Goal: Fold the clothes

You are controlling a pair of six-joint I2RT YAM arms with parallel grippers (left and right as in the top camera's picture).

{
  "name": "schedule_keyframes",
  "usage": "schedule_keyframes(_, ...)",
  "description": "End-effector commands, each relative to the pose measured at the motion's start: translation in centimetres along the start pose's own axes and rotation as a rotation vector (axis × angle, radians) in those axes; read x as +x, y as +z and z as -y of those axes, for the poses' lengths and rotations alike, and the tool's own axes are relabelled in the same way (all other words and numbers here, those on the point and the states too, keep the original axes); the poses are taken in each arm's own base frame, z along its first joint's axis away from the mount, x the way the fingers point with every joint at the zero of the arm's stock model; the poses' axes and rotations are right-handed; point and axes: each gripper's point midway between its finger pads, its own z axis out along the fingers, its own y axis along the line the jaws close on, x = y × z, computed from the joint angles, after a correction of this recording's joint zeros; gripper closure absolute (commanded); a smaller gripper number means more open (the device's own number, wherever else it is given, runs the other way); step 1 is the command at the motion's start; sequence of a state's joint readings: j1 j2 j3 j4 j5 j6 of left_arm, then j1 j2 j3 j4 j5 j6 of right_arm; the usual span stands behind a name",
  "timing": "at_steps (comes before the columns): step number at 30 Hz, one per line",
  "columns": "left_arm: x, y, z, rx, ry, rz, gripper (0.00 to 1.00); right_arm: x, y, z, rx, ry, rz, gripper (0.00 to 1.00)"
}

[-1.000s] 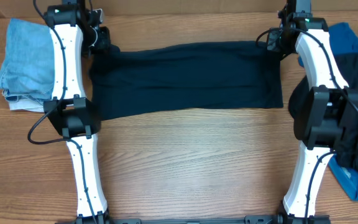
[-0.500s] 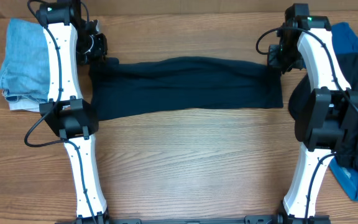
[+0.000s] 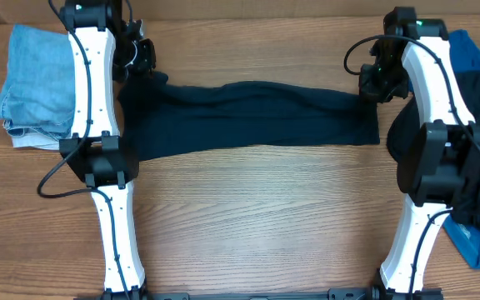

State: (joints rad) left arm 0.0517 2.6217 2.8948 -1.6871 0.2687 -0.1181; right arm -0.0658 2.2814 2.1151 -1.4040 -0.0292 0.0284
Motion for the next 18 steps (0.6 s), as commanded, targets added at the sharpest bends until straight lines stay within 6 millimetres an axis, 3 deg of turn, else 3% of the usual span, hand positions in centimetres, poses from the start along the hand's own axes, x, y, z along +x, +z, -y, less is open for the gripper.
schedule_keyframes(1,0.3,-5.3,2.1,-0.009,0.027,0.102,0.96,-0.7,-3.7,-0.3,-0.031,0.003,0.087,0.96)
schedule_keyframes(3,1.4,-4.2,1.6,-0.054,0.023,0.045,0.96,-0.5,-3.7,-0.4,-0.041,0.004,0.078,0.96)
schedule_keyframes(6,4.5,-2.1,1.3,-0.083,0.025,-0.098,0.96,-0.2,-3.7,-0.4,-0.039,0.005,0.068,0.96)
schedule_keyframes(10,8.3,-0.8,-2.3,-0.24,0.001,-0.237,0.96,-0.2,-3.7,-0.4,-0.039,0.005,0.068,0.96)
schedule_keyframes(13,8.9,0.4,-3.7,-0.25,-0.023,-0.272,0.96,0.1,-3.6,-0.4,-0.038,0.006,0.056,0.96)
schedule_keyframes(18,8.1,1.4,-6.4,-0.257,-0.057,-0.245,0.96,2.5,-1.4,0.0,-0.027,0.044,-0.052,0.96)
